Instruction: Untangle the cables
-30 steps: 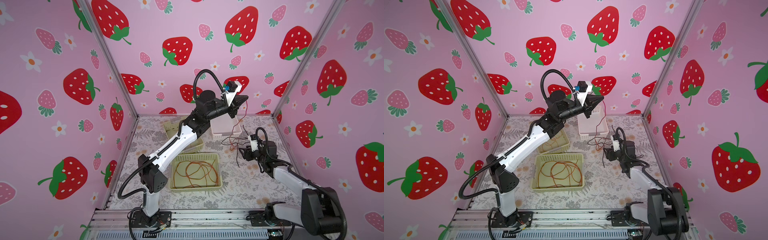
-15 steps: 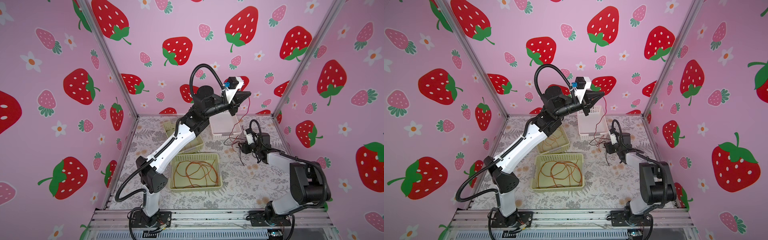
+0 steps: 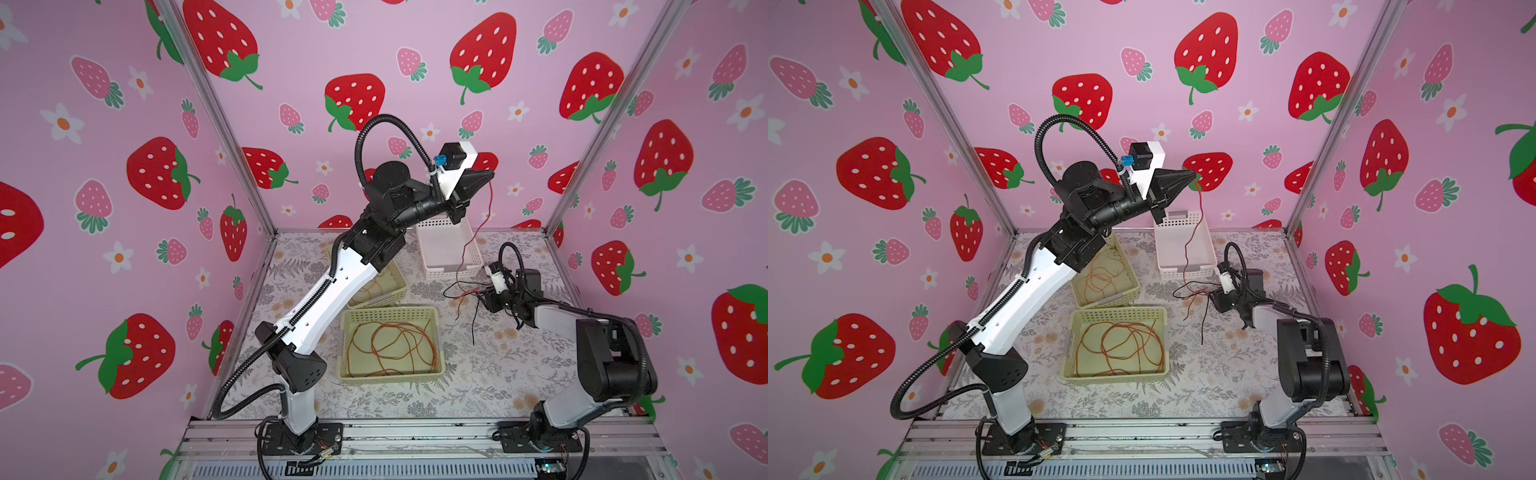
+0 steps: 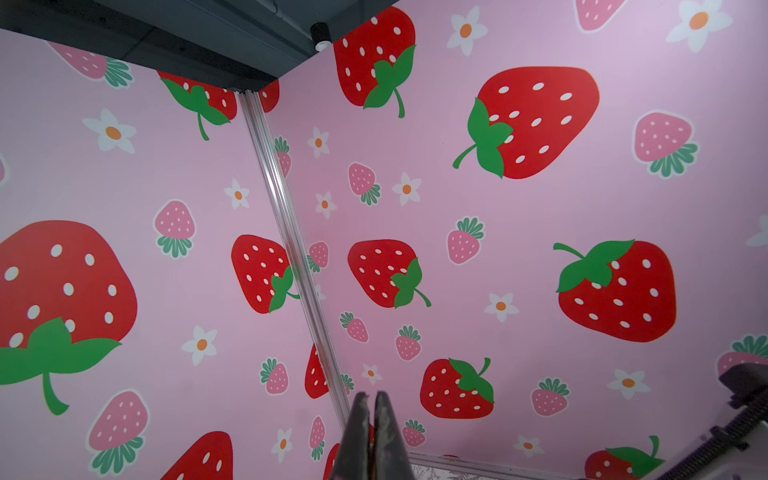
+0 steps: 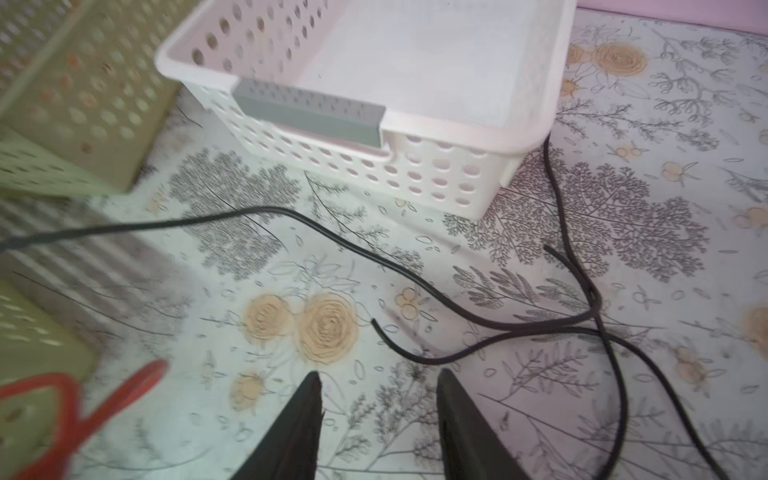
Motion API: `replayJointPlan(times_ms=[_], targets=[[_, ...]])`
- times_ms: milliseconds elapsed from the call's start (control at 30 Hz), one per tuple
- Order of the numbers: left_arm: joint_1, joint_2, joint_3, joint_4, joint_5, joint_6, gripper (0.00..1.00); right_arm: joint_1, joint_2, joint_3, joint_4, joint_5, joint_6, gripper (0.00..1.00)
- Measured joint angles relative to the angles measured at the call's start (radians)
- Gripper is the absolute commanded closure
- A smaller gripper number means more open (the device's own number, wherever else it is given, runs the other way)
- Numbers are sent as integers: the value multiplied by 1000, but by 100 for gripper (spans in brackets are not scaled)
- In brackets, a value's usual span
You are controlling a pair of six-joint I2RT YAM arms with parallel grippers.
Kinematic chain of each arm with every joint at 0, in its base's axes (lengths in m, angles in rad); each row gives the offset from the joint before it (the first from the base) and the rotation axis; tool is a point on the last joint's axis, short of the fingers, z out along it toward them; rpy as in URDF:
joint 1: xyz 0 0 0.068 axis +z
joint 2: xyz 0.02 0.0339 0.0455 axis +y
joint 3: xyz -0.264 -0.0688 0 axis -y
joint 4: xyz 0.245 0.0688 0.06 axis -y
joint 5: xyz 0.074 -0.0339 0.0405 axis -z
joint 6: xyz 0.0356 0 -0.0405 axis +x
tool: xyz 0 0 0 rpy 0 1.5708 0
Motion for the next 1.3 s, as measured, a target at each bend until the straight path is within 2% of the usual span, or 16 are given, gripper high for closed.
replayJointPlan(times_ms=[167,300,433,700,733,800,900,967,1033,1300], targets=[[4,0,1,-7,-6,5,100,21,-137,-40,30,-11,2,40],[10,1,4,-9,-6,6,100,24,-217,-78,57,-47,1,40],[15,6,25,-9,-6,6,100,43,-200,-76,49,-85,-3,40],[20,7,55,-8,-6,6,100,98,-66,-18,21,-91,3,36],[20,7,55,-8,-6,6,100,98,-49,-6,22,-90,6,38],[20,7,55,-9,-6,10,100,98,-18,16,28,-83,16,51],[20,7,55,-10,-7,21,100,96,14,38,45,-56,35,81],[25,7,55,-20,-14,29,100,92,21,42,50,-35,46,94],[33,6,55,-33,-16,33,100,81,22,42,50,-15,53,100],[138,-44,45,-63,-43,35,100,-23,28,49,-6,100,59,100]])
